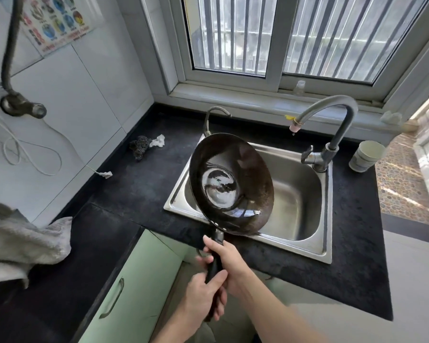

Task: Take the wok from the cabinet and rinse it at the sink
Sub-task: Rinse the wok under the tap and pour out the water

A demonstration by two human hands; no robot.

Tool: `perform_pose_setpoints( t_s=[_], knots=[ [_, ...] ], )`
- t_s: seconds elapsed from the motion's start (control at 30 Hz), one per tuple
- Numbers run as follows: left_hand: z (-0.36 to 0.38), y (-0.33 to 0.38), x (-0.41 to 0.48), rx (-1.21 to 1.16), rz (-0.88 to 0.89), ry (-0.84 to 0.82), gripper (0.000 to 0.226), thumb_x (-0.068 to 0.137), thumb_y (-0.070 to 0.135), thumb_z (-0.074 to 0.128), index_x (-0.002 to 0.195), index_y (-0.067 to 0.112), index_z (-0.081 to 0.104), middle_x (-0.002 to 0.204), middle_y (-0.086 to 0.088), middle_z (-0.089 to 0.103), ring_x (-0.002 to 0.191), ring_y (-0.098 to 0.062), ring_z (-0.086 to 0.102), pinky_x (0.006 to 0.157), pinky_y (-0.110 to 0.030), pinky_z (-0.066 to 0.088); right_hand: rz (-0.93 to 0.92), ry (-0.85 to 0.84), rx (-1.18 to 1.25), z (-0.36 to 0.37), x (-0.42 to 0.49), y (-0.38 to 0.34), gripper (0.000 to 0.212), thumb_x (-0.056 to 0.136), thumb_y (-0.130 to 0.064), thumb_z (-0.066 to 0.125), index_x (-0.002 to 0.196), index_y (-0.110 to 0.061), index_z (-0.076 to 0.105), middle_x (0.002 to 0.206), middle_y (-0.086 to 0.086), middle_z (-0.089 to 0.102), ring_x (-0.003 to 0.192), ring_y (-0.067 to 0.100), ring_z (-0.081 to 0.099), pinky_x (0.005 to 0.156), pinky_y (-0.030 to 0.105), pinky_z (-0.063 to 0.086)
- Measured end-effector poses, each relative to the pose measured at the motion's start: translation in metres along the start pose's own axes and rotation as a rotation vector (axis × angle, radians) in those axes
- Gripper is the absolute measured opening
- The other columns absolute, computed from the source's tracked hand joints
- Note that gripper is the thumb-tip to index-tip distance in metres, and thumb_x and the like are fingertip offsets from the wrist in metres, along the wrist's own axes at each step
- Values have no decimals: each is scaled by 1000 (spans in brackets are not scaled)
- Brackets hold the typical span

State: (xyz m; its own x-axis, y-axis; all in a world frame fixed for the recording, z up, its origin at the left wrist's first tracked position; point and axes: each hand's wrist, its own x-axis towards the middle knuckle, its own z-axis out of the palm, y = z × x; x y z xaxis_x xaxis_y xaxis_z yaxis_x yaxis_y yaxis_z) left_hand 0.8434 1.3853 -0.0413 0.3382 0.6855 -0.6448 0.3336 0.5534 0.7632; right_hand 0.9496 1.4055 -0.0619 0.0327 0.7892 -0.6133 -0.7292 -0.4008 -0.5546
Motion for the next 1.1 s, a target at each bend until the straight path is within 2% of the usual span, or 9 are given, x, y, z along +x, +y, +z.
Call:
perform_pose_setpoints(
  t_s=[0.13, 0.23, 0.33, 0.43, 0.53, 0.7, 0.8, 0.97, 1.1],
  knots=[
    [-15, -9, 2, -53, -52, -115, 46, 96, 26, 58, 56, 3, 57, 48, -15, 52, 30, -20, 45, 32, -19, 34, -51, 89, -50, 5, 6, 14, 22, 90, -8, 71, 76, -9, 54, 56, 1, 48, 41, 9, 44, 54, 29, 55],
    [-23, -10, 4, -41, -60, -161, 41, 96, 27, 57, 66, 0, 58, 51, -13, 57, 33, -20, 51, 32, -21, 38, -120, 162, -135, 6, 10, 21, 23, 90, -4, 70, 75, -6, 53, 54, 2, 49, 40, 10, 45, 50, 29, 54],
    [-29, -10, 9, -35, -79, -193, 32, 96, 25, 59, 84, -4, 63, 62, -13, 66, 46, -24, 61, 39, -26, 47, -164, 231, -190, 5, 11, 24, 20, 90, 0, 67, 78, -4, 52, 53, 3, 51, 40, 11, 47, 49, 30, 55],
    [-30, -16, 12, -80, -95, -209, 27, 97, 26, 58, 90, 0, 59, 60, -7, 60, 45, -20, 51, 38, -26, 41, -202, 289, -224, 4, 11, 25, 21, 90, 0, 68, 78, -4, 52, 54, 4, 52, 41, 13, 48, 50, 32, 55],
    [-25, -21, 12, -117, -87, -167, 32, 98, 30, 55, 81, 3, 55, 55, -2, 52, 39, -15, 41, 33, -21, 31, -230, 303, -247, 2, 7, 26, 21, 90, -3, 69, 78, -4, 52, 57, 6, 51, 42, 14, 49, 52, 33, 56],
    [-20, -34, 11, -64, -12, -138, 39, 98, 33, 53, 75, 2, 55, 55, -7, 54, 36, -19, 45, 32, -24, 40, -249, 311, -320, -2, -1, 31, 22, 89, -4, 70, 76, -5, 52, 55, 5, 52, 44, 15, 50, 54, 33, 56],
    [-13, -38, 4, -108, 5, -101, 42, 98, 34, 53, 72, 2, 54, 53, -8, 53, 34, -18, 44, 32, -24, 39, -251, 295, -371, -4, -5, 31, 21, 89, -2, 69, 77, -4, 52, 54, 5, 51, 44, 17, 51, 52, 32, 55],
    [6, -41, -7, -143, 40, 38, 44, 97, 38, 55, 68, 4, 55, 52, -7, 54, 32, -18, 44, 31, -21, 36, -209, 182, -458, -7, -11, 24, 22, 89, -3, 68, 75, -5, 52, 52, 3, 52, 44, 16, 54, 52, 33, 54],
    [33, -42, -21, -227, 71, 165, 43, 98, 37, 54, 67, 6, 54, 52, -5, 54, 31, -17, 42, 32, -20, 35, -185, 55, -570, -13, -27, 11, 23, 90, -3, 66, 74, -6, 50, 52, 4, 50, 42, 14, 52, 46, 24, 47]
  ],
)
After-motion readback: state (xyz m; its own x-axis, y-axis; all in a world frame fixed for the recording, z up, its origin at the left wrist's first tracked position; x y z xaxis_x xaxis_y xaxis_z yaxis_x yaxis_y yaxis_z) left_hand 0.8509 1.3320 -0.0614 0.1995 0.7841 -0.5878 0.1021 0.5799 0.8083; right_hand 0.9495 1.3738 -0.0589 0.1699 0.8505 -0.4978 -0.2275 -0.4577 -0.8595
